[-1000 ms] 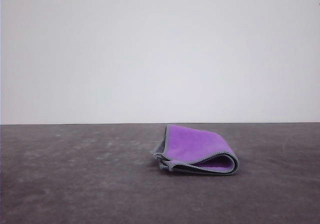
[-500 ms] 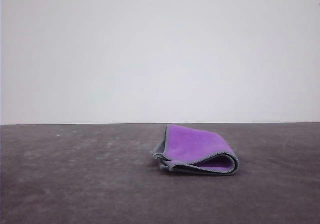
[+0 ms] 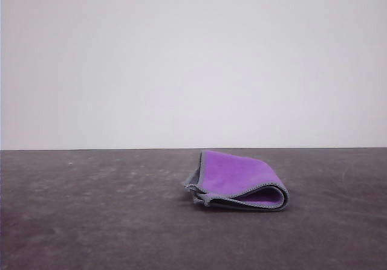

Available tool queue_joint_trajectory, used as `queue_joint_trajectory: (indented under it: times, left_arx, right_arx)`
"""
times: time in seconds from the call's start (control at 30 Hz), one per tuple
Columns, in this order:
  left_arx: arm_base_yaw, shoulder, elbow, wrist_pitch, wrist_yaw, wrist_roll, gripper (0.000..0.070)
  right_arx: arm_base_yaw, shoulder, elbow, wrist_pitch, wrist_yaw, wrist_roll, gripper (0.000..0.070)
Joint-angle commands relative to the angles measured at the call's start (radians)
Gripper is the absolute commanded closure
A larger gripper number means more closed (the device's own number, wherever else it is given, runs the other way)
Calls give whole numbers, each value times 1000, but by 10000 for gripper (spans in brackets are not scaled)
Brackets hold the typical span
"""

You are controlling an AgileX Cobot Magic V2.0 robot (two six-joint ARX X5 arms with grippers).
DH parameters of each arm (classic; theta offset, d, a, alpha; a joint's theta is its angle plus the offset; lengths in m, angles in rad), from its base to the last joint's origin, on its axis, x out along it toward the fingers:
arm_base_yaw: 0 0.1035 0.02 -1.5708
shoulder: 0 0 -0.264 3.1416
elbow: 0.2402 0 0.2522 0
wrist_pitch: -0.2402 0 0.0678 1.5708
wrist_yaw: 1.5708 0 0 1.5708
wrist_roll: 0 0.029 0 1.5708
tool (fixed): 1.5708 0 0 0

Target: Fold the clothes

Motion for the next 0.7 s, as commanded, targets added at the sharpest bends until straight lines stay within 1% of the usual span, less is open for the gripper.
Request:
queue_joint_trajectory:
  times: [0.0,0.1,0.2,0.33,0.47,0.67]
  left_arx:
    - [0,-1,-19,-7,-1,-2,696]
    - [0,-1,-19,-7,-1,-2,696]
    - [0,-1,-19,-7,-1,-2,696]
    - [0,-1,-19,-7,-1,-2,696]
    - [0,-1,-19,-7,-1,-2,696]
    - [0,-1,-19,-7,-1,-2,696]
  right_arx:
    - [-3,-72,-42,56,11,-20,688]
    - [-3,-207,-141,136,32,-16,688]
    - [-3,-341,-239,175,51,-16,688]
    - [-2,-498,-361,180,94,-15,688]
    - [-2,-611,-464,179,134,-15,688]
    - [-2,-726,-545,179,160,-15,688]
